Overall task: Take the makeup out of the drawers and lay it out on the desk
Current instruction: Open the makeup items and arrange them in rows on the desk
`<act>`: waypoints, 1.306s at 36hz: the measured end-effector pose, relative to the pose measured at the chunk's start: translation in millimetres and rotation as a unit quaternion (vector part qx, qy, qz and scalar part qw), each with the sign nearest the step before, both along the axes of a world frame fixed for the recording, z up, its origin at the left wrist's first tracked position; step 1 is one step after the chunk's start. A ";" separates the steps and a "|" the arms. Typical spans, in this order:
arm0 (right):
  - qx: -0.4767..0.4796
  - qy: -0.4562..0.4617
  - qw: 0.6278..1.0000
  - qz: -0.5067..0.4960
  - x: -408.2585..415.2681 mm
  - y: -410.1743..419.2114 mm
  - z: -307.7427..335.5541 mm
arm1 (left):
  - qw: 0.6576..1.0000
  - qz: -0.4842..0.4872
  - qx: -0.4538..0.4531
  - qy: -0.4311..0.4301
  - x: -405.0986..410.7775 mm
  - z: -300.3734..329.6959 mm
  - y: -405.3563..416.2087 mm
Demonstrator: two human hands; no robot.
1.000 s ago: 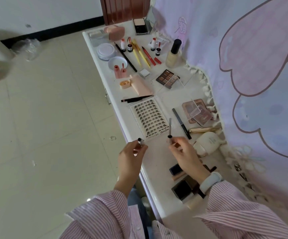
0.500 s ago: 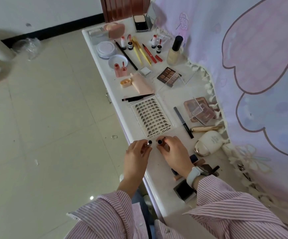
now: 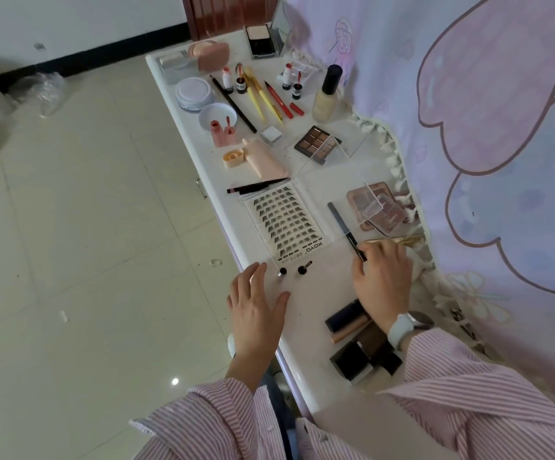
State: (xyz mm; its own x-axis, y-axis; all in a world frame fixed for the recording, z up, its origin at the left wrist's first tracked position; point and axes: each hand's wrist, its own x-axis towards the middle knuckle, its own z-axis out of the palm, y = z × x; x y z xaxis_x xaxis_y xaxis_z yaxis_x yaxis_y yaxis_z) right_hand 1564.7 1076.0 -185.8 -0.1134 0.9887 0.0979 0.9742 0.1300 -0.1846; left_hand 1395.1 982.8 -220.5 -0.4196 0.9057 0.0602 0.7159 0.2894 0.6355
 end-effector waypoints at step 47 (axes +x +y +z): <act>-0.291 0.579 0.746 -0.154 0.5 -84.5 79.4 | 0.967 -0.224 0.120 0.023 33.1 62.3 -33.8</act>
State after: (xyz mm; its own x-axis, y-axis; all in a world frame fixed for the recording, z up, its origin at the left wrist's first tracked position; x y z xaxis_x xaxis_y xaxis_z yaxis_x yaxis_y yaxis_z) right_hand 1565.2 991.5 -106.3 -0.0448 0.8633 -0.5026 0.0847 -0.4980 -0.8630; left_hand 1428.2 949.0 -158.2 0.0187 0.9534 0.3010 0.7640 -0.2078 0.6108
